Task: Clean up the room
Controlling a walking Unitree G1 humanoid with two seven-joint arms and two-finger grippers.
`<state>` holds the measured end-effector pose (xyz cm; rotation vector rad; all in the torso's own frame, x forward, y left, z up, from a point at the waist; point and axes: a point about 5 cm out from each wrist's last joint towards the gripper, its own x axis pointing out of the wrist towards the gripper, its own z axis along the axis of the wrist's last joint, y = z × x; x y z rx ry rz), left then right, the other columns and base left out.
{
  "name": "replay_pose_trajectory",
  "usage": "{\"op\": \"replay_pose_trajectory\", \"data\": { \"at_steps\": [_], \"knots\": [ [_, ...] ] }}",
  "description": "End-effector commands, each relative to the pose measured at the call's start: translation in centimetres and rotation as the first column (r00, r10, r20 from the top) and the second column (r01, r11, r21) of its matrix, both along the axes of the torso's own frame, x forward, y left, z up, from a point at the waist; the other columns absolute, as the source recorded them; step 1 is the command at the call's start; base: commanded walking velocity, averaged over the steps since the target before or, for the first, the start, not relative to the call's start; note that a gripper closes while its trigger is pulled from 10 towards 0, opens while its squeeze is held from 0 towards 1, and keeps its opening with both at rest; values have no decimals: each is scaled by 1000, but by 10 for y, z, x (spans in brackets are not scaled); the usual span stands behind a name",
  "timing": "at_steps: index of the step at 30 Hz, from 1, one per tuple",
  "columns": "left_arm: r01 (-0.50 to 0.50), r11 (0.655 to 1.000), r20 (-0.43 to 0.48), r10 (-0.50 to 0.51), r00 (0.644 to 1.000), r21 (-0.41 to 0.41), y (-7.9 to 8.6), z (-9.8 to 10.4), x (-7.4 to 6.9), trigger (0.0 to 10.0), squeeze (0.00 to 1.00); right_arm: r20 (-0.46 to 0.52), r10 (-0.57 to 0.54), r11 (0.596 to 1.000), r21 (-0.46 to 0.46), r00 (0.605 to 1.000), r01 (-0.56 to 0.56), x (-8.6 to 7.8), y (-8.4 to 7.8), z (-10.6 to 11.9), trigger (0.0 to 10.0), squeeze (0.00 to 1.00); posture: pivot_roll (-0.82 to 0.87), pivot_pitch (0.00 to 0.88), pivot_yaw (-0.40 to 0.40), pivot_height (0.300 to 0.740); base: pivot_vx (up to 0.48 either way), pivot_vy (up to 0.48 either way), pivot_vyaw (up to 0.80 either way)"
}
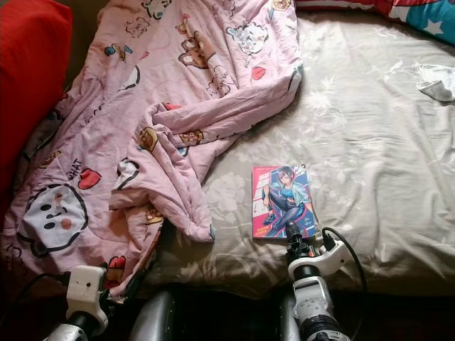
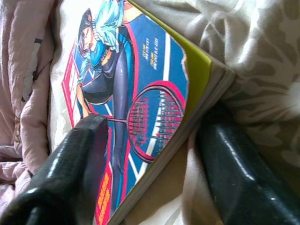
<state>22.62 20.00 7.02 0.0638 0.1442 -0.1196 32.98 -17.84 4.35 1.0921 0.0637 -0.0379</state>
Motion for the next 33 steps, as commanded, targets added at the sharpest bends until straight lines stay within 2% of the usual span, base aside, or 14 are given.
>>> {"op": "replay_pose_trajectory", "data": {
  "at_steps": [1,11,24,28,30,33],
  "knots": [
    [-4,1000,-44,5,999,23,2,-6,-7,10000,0,-27,31,999,31,999,-30,-4,12,-7,0,0,202,401,130,587,0,0,0],
    [5,1000,-37,-4,999,24,0,-6,-2,10000,0,-58,24,999,23,998,-23,-11,13,-16,0,0,190,386,129,587,0,0,0],
    [12,1000,-12,-12,1000,16,-5,-4,14,10000,0,-70,10,1000,4,998,-10,-14,12,-19,0,0,168,350,116,587,0,0,0],
    [10,1000,-5,-10,1000,15,-6,-4,18,10000,0,-77,2,1000,-9,997,-3,-14,11,-19,0,0,161,338,111,587,0,0,0],
    [9,1000,1,-9,1000,11,-6,-5,23,10000,0,-79,-11,998,-63,997,6,-13,9,-17,0,0,144,315,102,587,0,0,0],
    [8,1000,1,-8,1000,11,-6,-5,24,10000,0,-79,-13,998,-70,997,7,-13,9,-17,0,0,144,315,102,587,0,0,0]
  ]
}}
